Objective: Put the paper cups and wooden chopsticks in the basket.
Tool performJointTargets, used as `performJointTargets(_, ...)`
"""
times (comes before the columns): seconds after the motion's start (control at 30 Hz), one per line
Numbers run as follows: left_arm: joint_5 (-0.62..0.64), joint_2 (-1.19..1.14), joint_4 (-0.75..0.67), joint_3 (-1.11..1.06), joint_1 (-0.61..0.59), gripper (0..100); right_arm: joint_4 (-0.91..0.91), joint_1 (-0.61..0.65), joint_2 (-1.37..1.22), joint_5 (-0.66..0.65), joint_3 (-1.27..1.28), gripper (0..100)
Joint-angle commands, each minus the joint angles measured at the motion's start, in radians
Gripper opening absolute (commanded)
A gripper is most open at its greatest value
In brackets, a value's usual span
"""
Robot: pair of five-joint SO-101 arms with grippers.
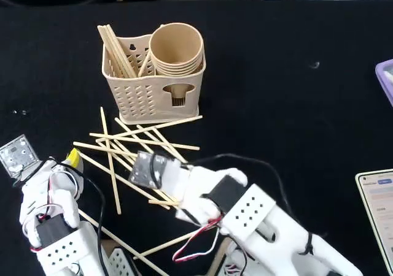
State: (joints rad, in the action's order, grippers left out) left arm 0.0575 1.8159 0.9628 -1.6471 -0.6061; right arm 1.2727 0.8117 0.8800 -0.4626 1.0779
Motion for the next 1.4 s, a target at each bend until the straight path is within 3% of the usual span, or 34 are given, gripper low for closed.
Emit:
performJointTargets(0.0, -0.002, 0.006, -0.023, 0.012, 0.005, 28, -0.032, 0.032, 0.016, -0.049, 0.058, 14.5)
performJointTargets(0.37, -0.002, 0.006, -0.032, 0.008, 0.005, 28, -0.229, 0.186, -0.286, -0.049, 0.154, 18.5)
performJointTargets(0.57, -0.002, 0.006, -0.051, -0.001, 0.004, 28, -0.296, 0.189, -0.426, -0.041, 0.139, 18.3)
performJointTargets(0.63, -0.002, 0.006, -0.051, -0.001, 0.004, 28, -0.296, 0.189, -0.429, -0.041, 0.13, 16.2)
performJointTargets(0.77, -0.002, 0.006, -0.051, -0.001, 0.004, 28, -0.301, 0.189, -0.386, -0.048, 0.124, 0.5)
performJointTargets(1.07, -0.002, 0.006, -0.051, -0.002, 0.004, 28, -0.103, 0.152, -0.133, -0.11, 0.091, 1.1)
performJointTargets(1.37, -0.002, 0.006, -0.051, -0.001, 0.004, 28, -0.11, 0.173, -0.136, -0.118, 0.091, 2.2)
